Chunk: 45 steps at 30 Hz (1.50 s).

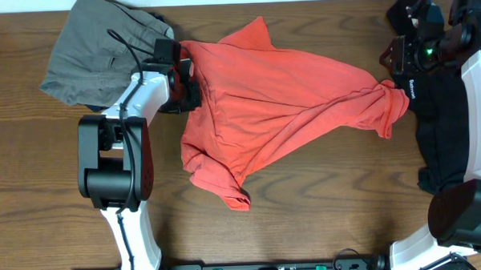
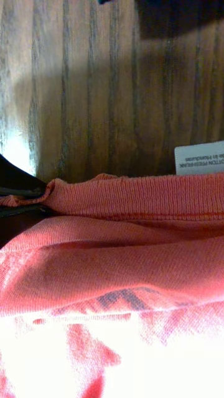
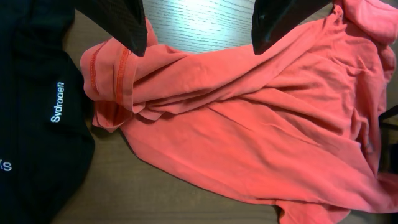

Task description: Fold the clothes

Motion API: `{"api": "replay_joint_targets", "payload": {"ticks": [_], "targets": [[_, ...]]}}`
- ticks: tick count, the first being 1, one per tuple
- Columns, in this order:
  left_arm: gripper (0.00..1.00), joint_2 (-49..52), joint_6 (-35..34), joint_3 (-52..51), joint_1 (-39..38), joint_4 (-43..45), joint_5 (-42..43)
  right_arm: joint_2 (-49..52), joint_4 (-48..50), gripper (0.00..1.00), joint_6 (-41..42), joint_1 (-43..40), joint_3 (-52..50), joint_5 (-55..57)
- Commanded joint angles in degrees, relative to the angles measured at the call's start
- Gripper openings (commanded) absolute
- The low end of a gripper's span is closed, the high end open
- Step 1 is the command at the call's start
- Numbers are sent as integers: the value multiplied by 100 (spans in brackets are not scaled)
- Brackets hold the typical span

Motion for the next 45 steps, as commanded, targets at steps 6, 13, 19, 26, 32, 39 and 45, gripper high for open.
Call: {"api": "replay_joint_targets", "payload": {"ticks": [6, 13, 19, 26, 32, 39, 45], "targets": [[6, -385, -83, 4, 376, -1043, -321, -83, -7, 52, 42, 57, -39, -2], [6, -531, -83, 2, 776, -1821, -748, -83, 2, 52, 42, 61, -39, -2], [6, -531, -79, 2, 1014, -2092, -1191, -83, 4, 53, 42, 61, -39, -2], [54, -531, -79, 39, 1193, -2251, -1202, -83, 0, 55, 42, 61, -39, -2], [63, -662, -55, 487, 1180, -2909, -1113, -83, 0, 57, 42, 61, -39, -2], [73, -1593, 120, 566, 1156, -3346, -627, -83, 0, 75, 42, 61, -39, -48], [77, -2299, 162, 566, 1102, -4076, -509, -83, 2, 81, 42, 61, -39, -92]]}}
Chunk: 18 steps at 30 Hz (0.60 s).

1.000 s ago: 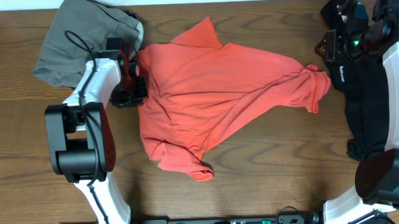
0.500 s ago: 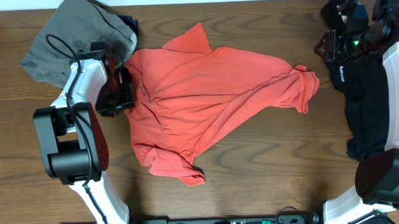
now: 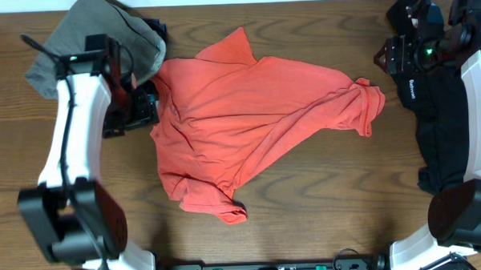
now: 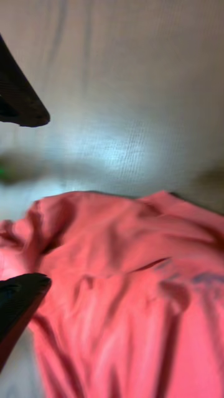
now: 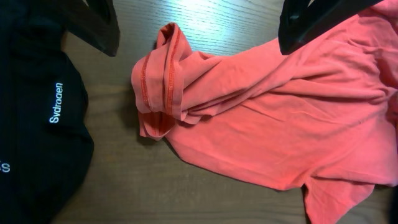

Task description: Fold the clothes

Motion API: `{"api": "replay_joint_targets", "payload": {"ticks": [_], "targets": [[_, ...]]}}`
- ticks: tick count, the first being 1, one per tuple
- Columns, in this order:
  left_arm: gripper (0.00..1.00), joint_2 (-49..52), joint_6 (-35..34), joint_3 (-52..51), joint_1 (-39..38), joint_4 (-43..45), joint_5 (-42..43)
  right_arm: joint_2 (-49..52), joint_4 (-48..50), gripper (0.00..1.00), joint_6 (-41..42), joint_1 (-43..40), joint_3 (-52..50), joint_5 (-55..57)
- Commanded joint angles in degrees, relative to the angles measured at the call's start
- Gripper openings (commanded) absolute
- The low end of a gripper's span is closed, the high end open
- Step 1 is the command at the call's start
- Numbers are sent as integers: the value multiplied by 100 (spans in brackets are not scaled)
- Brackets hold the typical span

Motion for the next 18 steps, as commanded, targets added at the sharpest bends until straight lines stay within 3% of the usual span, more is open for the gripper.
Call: {"api": "replay_joint_targets", "payload": {"ticks": [1, 9, 18], "targets": [[77, -284, 92, 76, -87, -404, 131, -83, 0, 81, 2, 57, -33, -85], [77, -573, -11, -247, -918, -1451, 136, -83, -2, 80, 4, 57, -33, -83], [77, -1252, -929, -1996, -1895, -767, 426, -83, 0, 82, 2, 57, -44, -81]]}}
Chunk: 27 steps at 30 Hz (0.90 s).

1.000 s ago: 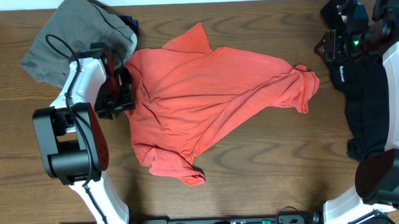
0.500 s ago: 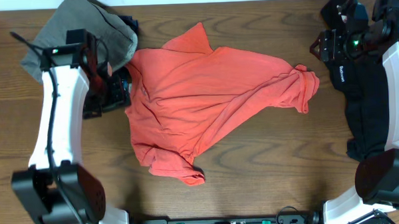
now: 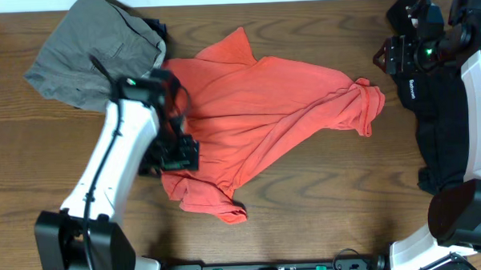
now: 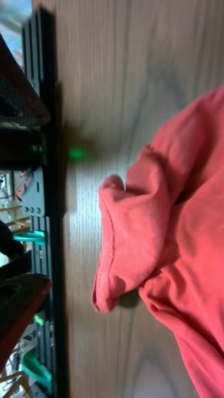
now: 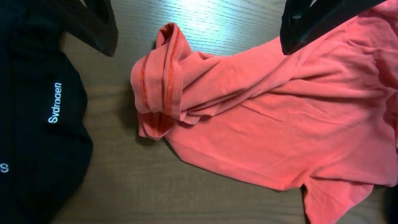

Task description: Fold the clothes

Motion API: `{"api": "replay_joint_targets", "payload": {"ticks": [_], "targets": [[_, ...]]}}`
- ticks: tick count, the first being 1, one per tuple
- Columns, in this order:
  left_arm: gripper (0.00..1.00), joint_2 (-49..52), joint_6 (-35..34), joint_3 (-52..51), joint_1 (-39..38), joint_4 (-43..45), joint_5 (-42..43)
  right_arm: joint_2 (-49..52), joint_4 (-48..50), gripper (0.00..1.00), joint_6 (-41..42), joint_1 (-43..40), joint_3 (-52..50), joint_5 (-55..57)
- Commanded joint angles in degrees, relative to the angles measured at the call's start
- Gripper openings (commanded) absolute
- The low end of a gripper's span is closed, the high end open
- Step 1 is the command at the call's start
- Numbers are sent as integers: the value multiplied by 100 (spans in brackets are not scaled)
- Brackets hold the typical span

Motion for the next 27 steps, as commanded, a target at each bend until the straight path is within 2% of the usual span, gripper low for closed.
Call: {"api": "replay_joint_targets", "payload": {"ticks": [1, 4, 8, 12, 15, 22, 27], "targets": [[77, -479, -636, -723, -101, 254, 68, -83, 7, 82, 0, 57, -44, -63], [77, -916, -741, -1377, -101, 903, 96, -83, 46, 82, 2, 57, -72, -66], [77, -1246, -741, -2074, -111, 1969, 693, -79, 74, 82, 4, 57, -85, -68], [76, -1189, -741, -2721, -120, 2629, 787, -76, 72, 81, 4, 70, -90, -68], [70, -1080, -743, -3101, -114, 3060, 776, -76, 59, 81, 4, 107, -90, -66], [61, -990, -745, -3200, -116, 3333, 702, -76, 55, 81, 2, 131, -90, -66], [46, -990, -745, -3200, -116, 3331, 704, -76, 52, 80, 4, 133, -90, -68]]}}
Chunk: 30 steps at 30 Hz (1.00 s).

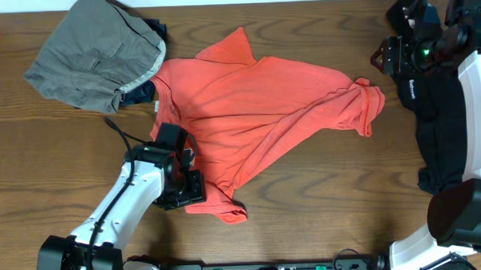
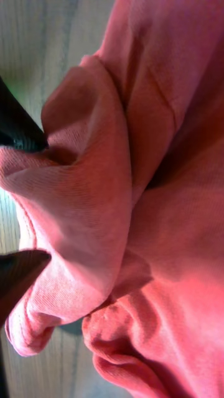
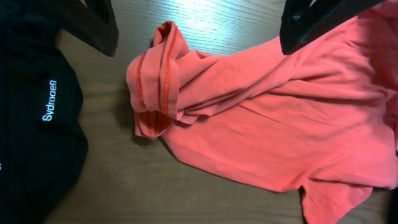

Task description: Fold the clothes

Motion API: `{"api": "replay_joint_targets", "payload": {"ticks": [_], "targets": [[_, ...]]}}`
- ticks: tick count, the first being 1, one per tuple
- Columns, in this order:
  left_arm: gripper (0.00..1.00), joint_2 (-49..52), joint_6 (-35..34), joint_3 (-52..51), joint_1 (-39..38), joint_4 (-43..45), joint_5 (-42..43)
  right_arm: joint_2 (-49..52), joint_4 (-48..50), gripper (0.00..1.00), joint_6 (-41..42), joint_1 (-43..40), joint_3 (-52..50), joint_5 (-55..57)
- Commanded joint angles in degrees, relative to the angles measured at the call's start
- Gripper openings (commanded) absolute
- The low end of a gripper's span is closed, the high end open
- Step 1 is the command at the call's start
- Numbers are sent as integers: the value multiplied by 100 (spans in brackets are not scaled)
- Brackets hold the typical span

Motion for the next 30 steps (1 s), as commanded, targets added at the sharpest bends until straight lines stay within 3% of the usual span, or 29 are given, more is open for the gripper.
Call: {"api": "replay_joint_targets", "payload": {"ticks": [1, 2, 4, 8, 9, 15, 21, 30], "targets": [[41, 20, 13, 13, -13, 0, 13, -76, -20, 80, 7, 74, -28, -68], [34, 20, 13, 13, -13, 0, 11, -76, -24, 80, 7, 74, -28, -68], [6, 20, 13, 13, -13, -9, 28, -76, -33, 79, 7, 74, -28, -68], [6, -50, 74, 354, 44, -474, 216, -76, -66, 78, 7, 74, -28, -68], [6, -107, 170, 647, 96, -822, 271, -76, -122, 70, 7, 74, -28, -63], [6, -442, 474, 2791, 317, -2461, 216, -76, -647, 62, 168, 118, -44, 273], [6, -758, 472, 3711, 315, -2524, 142, -76, -791, 67, 444, 334, -409, 592], [6, -793, 470, 3711, 317, -2575, -542, -76, 780, 71, 629, 420, -1683, 973]]}}
